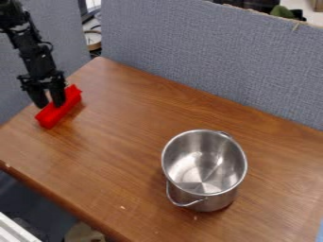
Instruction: Put the red object in the metal pot
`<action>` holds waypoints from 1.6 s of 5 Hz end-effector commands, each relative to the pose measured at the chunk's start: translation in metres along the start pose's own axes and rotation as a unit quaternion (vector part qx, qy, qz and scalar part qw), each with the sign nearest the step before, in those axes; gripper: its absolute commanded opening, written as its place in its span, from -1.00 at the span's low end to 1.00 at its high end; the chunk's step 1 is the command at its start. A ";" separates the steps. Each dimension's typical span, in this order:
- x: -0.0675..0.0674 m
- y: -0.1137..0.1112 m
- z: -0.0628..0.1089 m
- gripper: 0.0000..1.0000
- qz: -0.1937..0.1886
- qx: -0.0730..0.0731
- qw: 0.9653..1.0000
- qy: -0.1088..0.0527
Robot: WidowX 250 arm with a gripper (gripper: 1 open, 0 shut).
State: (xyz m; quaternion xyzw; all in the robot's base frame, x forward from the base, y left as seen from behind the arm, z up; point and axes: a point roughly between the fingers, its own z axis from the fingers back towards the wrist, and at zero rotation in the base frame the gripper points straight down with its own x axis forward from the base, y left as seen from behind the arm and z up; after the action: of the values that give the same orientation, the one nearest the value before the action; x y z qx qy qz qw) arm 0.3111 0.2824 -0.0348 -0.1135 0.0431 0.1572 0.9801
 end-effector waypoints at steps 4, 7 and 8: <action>0.000 -0.039 -0.015 -1.00 -0.244 0.062 0.966 0.059; -0.004 -0.068 0.014 -1.00 -0.188 0.063 0.979 0.047; -0.011 -0.048 0.049 -1.00 -0.228 0.080 0.969 0.048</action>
State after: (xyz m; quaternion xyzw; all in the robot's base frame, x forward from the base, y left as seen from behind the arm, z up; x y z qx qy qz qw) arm 0.3064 0.2321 -0.0237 -0.0947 0.1241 -0.0794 0.9845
